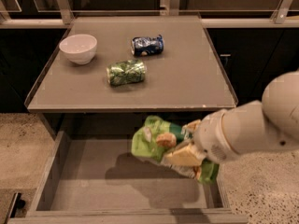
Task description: Pick green rice chip bag from top drawer and place on counter
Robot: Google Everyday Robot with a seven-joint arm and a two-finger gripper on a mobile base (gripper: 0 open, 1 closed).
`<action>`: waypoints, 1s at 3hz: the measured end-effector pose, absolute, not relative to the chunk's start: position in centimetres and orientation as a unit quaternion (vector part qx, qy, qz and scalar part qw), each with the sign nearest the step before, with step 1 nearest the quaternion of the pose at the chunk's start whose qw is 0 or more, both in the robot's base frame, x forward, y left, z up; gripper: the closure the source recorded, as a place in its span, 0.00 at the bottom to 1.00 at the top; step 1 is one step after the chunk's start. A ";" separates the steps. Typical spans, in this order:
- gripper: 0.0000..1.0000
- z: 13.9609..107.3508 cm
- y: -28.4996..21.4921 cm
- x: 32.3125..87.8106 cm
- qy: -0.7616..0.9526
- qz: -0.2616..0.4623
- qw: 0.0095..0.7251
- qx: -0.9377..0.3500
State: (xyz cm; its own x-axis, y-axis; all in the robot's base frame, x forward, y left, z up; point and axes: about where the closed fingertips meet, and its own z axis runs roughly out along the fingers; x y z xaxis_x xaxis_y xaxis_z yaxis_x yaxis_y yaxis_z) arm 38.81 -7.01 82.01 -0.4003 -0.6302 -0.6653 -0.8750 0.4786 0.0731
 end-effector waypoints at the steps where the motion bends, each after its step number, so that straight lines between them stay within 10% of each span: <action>1: 1.00 86.1 -7.2 43.3 0.797 0.194 0.305 -0.483; 3: 1.00 90.3 -7.8 52.5 0.808 0.163 0.341 -0.451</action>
Offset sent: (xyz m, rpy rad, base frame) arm 0.1533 -0.0094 0.1098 -0.0358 -0.1435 -0.0223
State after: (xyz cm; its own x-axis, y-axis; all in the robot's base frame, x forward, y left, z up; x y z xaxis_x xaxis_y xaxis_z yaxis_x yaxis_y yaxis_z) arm 52.54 -7.80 90.33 -0.3603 -0.6186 -0.6982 -0.8409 0.5395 -0.0440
